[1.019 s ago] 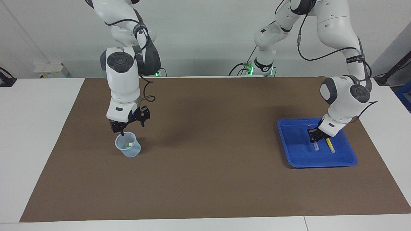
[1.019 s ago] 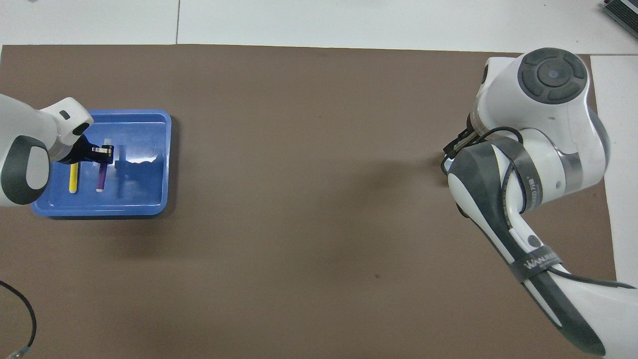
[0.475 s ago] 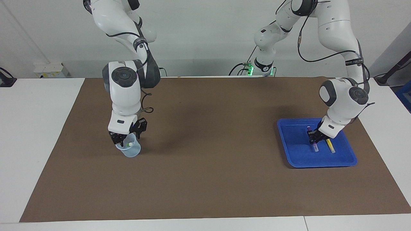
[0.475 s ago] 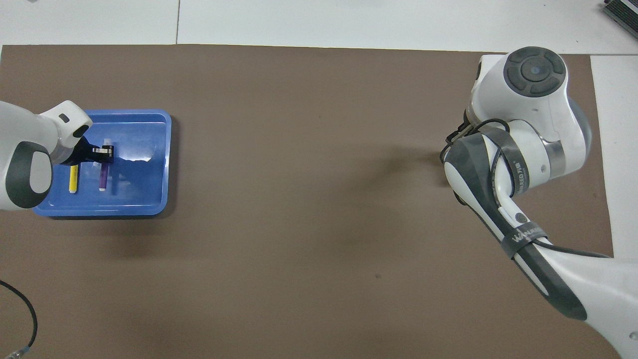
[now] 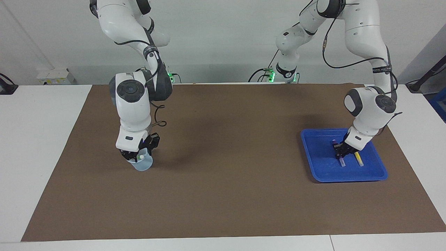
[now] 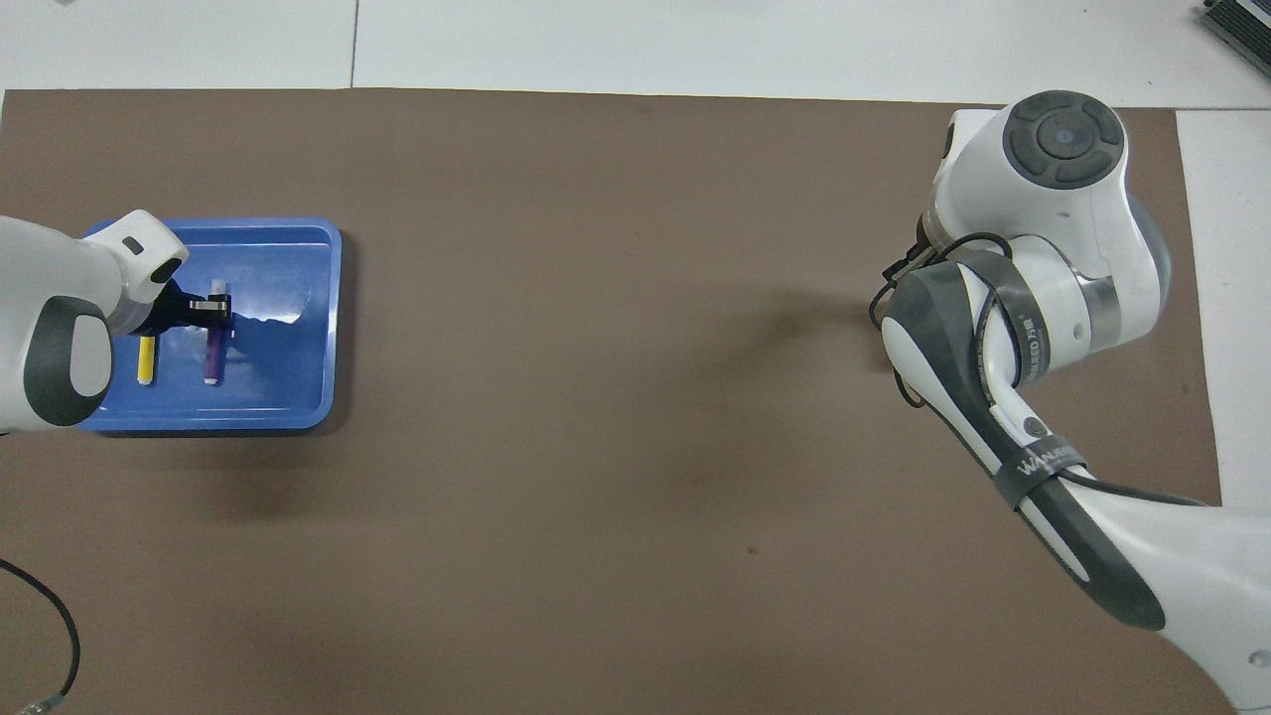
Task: Right arm passes pens to left for tray arrangement
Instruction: 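Release the purple pen upright in the tray with the left gripper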
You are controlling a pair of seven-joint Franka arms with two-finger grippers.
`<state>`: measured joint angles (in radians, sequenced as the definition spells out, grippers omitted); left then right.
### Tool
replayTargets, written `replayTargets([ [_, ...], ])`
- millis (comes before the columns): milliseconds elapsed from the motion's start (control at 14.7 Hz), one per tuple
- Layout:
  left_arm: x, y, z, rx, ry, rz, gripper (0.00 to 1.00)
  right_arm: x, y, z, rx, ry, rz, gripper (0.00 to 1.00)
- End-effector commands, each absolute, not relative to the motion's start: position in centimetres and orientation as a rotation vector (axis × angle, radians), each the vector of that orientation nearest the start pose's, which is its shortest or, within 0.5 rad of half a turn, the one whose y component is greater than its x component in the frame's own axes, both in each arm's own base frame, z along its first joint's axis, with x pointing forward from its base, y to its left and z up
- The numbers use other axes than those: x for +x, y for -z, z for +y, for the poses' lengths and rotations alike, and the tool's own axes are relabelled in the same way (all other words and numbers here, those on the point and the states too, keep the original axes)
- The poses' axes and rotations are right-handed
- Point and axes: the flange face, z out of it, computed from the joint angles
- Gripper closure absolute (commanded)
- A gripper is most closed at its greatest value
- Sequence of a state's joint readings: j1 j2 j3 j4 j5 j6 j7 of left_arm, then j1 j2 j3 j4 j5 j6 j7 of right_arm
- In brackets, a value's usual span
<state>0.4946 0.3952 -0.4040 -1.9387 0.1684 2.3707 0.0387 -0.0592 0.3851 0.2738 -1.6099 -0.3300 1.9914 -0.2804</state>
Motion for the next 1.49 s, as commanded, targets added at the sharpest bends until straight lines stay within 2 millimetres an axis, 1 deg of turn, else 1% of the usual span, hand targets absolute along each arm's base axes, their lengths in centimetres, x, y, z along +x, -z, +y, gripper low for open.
replayTargets([
  [0, 61.7, -29.8, 7.5, -3.154, 0.132, 0.033, 0.21, 66.2, -40.6, 10.4, -3.162, 0.034, -1.003, 0.46],
  [68, 61.8, -29.9, 7.6, -3.154, 0.132, 0.032, 0.17, 66.2, -40.5, 10.3, -3.163, 0.032, -1.001, 0.46],
  [136, 61.8, -29.9, 7.5, -3.155, 0.134, 0.031, 0.16, 66.1, -40.5, 10.4, -3.162, 0.029, -1.004, 0.48],
  [204, 61.9, -30.0, 7.5, -3.152, 0.161, 0.032, 0.11, 66.1, -40.5, 10.3, -3.163, 0.029, -1.002, 0.49],
  [272, 62.0, -30.1, 7.6, -3.151, 0.175, 0.034, 0.0, 66.1, -40.5, 10.3, -3.164, 0.029, -1.003, 0.49],
  [407, 62.2, -30.3, 7.8, -3.147, 0.209, 0.051, 0.0, 66.0, -40.4, 10.2, -3.164, 0.024, -1.0, 0.49],
  [543, 62.3, -30.8, 7.7, -3.143, 0.227, 0.044, 0.0, 65.7, -39.9, 9.9, -3.164, 0.005, -0.997, 0.51],
  [679, 62.5, -31.5, 7.9, -3.137, 0.247, 0.047, 0.0, 65.7, -39.6, 8.8, -3.17, -0.01, -0.972, 0.51],
  [815, 62.7, -31.9, 8.0, -3.133, 0.26, 0.052, 0.0, 65.5, -39.3, 8.4, -3.172, -0.023, -0.964, 0.51],
  [1019, 62.9, -32.2, 8.2, -3.124, 0.288, 0.09, 0.0, 65.5, -39.3, 8.3, -3.173, -0.026, -0.962, 0.51],
  [1155, 63.0, -33.2, 8.8, -3.117, 0.294, 0.081, 0.0, 65.4, -39.3, 8.4, -3.172, -0.026, -0.965, 0.51],
  [1290, 63.1, -34.2, 8.9, -3.115, 0.252, 0.071, 0.0, 65.4, -39.3, 8.4, -3.174, -0.028, -0.958, 0.52],
  [1426, 63.2, -34.6, 8.7, -3.118, 0.233, 0.057, 0.0, 65.3, -39.3, 8.4, -3.176, -0.027, -0.951, 0.53],
])
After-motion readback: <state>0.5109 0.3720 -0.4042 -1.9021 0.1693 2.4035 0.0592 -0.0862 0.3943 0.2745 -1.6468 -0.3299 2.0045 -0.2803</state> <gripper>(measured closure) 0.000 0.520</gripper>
